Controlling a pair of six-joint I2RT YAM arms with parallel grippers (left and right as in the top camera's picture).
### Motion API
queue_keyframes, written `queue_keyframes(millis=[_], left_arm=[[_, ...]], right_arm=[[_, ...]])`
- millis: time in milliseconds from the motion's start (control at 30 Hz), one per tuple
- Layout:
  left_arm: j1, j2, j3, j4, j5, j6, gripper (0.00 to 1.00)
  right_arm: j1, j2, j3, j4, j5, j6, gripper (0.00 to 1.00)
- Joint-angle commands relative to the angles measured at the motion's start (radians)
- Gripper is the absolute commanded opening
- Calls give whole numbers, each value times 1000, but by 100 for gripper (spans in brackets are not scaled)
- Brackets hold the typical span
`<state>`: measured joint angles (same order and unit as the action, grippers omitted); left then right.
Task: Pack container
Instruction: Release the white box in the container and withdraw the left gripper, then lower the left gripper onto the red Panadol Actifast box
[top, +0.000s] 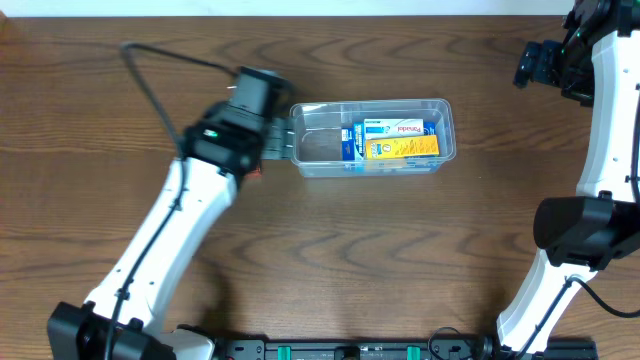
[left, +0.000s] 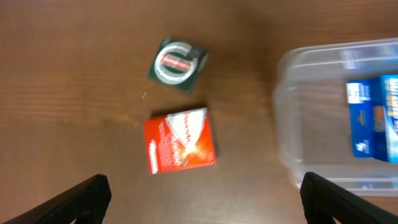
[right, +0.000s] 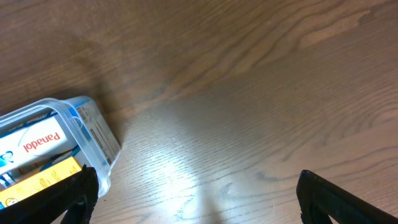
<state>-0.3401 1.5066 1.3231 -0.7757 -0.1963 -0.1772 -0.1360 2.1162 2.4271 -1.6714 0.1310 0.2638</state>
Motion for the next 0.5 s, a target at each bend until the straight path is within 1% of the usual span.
queue_keyframes(millis=[0, 133, 300, 367, 467], left_arm=[[68, -5, 10, -49, 112, -64, 98], [105, -3, 10, -81, 111, -64, 98], [124, 16, 10, -79, 110, -67, 98], [143, 44, 10, -79, 111, -88, 98], [174, 107, 10, -79, 115, -90, 98]], right_arm=[[-1, -6, 12, 0, 7, 16, 99], [-1, -6, 12, 0, 7, 16, 99], [-1, -6, 12, 0, 7, 16, 99], [-1, -6, 12, 0, 7, 16, 99], [-1, -6, 12, 0, 7, 16, 99]])
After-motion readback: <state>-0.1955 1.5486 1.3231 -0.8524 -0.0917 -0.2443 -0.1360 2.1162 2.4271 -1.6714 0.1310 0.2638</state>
